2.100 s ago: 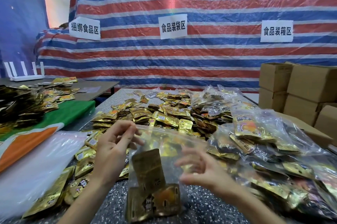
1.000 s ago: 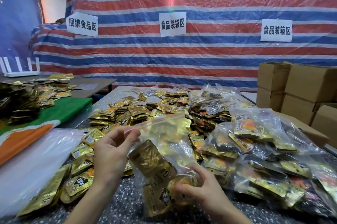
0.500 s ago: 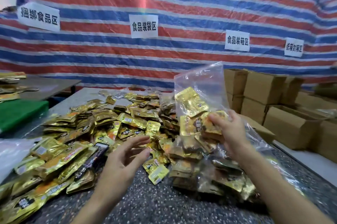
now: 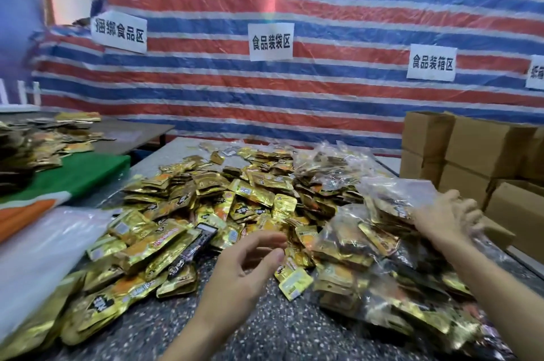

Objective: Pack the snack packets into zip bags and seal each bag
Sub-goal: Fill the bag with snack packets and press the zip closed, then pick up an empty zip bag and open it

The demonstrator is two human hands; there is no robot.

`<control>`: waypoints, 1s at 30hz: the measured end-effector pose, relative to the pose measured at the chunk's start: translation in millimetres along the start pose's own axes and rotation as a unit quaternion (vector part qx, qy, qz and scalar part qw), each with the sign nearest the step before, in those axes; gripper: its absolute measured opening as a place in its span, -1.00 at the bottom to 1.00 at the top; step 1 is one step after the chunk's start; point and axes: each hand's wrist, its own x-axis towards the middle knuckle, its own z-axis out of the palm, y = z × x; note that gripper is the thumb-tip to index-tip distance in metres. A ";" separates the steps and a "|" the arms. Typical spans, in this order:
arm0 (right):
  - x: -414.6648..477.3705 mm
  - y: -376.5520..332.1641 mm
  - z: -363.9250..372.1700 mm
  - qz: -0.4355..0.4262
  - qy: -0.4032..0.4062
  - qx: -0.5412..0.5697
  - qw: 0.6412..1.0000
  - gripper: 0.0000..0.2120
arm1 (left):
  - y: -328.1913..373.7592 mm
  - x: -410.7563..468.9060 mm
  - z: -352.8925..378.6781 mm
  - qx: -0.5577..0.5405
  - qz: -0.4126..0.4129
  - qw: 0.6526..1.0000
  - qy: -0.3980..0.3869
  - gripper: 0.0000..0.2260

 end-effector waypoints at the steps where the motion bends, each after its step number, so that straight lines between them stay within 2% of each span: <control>1: -5.8 -5.5 -1.7 -0.024 0.019 0.020 0.999 -0.43 | -1.8 -1.0 -3.4 0.002 -0.003 1.000 0.006 -0.82; 3: -26.1 -21.4 -2.3 -0.112 0.032 0.055 0.992 -0.48 | -6.2 -2.3 -10.7 0.011 -0.007 1.000 0.018 -0.84; 5: -58.7 -39.6 1.4 -0.229 0.013 0.087 0.969 -0.54 | -11.0 -4.2 -19.3 0.026 -0.016 0.999 0.031 -0.80; 8: -122.3 -66.0 14.1 -0.397 -0.073 0.140 0.904 -0.59 | -16.8 -6.9 -40.2 0.048 -0.023 0.996 0.071 -0.81; 12: -198.5 -91.4 38.6 -0.504 -0.193 0.189 0.820 -0.65 | -19.8 -9.6 -87.9 0.110 -0.025 0.983 0.144 -0.84; 15: -235.4 -104.7 62.2 -0.528 -0.255 0.203 0.784 -0.64 | -29.1 -12.1 -135.9 0.198 -0.049 0.957 0.206 -0.89; 17: -253.1 -110.7 76.8 -0.529 -0.282 0.210 0.772 -0.64 | -39.6 -16.2 -172.3 0.295 -0.090 0.916 0.256 -0.90; 19: -268.5 -111.2 90.8 -0.508 -0.307 0.234 0.770 -0.65 | -53.5 -24.2 -209.4 0.440 -0.169 0.838 0.274 -0.76; 21: -282.3 -104.1 104.7 -0.474 -0.320 0.261 0.778 -0.69 | -68.9 -36.4 -239.7 0.559 -0.273 0.746 0.237 -0.58; 22: -287.9 -98.7 111.2 -0.459 -0.321 0.269 0.784 -0.72 | -75.5 -42.4 -249.5 0.594 -0.317 0.707 0.217 -0.57; 23: -292.1 -93.4 117.3 -0.449 -0.320 0.272 0.789 -0.75 | -80.6 -48.3 -256.2 0.612 -0.339 0.684 0.207 -0.60; 25: -295.2 -85.8 125.5 -0.433 -0.312 0.291 0.794 -0.76 | -87.6 -56.7 -263.4 0.619 -0.324 0.680 0.222 -0.67; 28: -290.1 -81.9 128.5 -0.412 -0.279 0.330 0.802 -0.65 | -89.4 -57.2 -265.0 0.572 -0.305 0.711 0.273 -0.60; 30: -287.9 -80.1 128.6 -0.400 -0.281 0.338 0.805 -0.62 | -84.7 -55.7 -263.8 0.544 -0.308 0.718 0.308 -0.60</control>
